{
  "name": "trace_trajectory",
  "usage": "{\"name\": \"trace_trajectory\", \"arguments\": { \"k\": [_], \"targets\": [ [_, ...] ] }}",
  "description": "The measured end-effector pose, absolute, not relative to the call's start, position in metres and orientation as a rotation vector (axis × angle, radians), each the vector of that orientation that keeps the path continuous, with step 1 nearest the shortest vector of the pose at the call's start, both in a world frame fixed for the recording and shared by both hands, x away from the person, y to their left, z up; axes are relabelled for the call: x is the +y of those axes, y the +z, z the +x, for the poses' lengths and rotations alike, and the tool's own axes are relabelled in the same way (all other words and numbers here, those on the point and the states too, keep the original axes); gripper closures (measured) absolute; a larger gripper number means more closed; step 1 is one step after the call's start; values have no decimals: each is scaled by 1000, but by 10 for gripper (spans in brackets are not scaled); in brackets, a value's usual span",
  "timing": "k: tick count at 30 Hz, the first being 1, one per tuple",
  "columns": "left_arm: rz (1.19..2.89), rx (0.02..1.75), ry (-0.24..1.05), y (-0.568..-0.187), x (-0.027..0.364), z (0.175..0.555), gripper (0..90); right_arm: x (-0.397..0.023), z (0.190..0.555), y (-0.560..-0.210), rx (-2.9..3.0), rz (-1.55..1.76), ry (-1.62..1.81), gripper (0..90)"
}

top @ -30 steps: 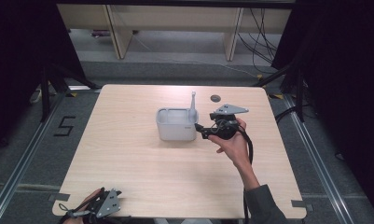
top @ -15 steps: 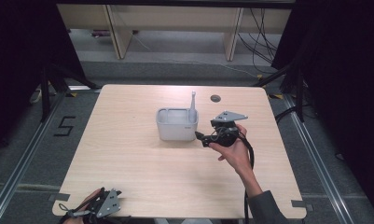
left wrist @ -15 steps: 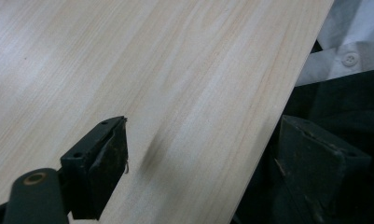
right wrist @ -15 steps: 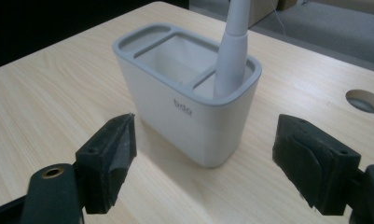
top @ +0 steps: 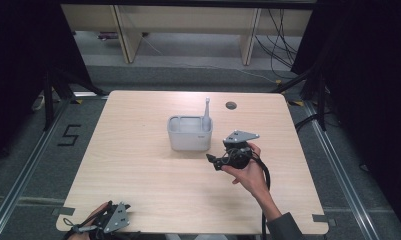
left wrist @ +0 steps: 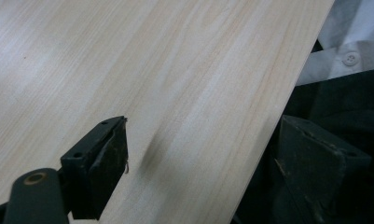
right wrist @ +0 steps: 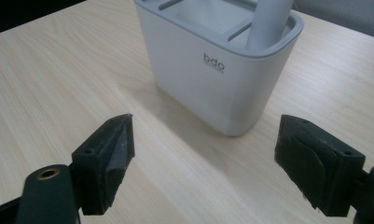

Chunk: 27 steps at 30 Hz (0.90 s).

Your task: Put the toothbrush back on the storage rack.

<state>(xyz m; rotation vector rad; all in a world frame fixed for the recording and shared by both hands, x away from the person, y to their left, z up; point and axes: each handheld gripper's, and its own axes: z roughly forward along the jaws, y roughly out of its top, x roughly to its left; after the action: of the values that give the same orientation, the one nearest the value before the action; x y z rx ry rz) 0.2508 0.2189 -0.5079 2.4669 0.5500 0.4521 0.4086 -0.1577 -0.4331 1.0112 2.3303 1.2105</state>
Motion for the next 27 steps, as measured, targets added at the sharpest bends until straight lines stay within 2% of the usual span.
{"name": "trace_trajectory", "arguments": {
  "k": [27],
  "targets": [
    [2466, 552, 458, -507, 219, 251, 162, -156, 378, -447, 2368, 990, 1236, 191]
  ]
}}
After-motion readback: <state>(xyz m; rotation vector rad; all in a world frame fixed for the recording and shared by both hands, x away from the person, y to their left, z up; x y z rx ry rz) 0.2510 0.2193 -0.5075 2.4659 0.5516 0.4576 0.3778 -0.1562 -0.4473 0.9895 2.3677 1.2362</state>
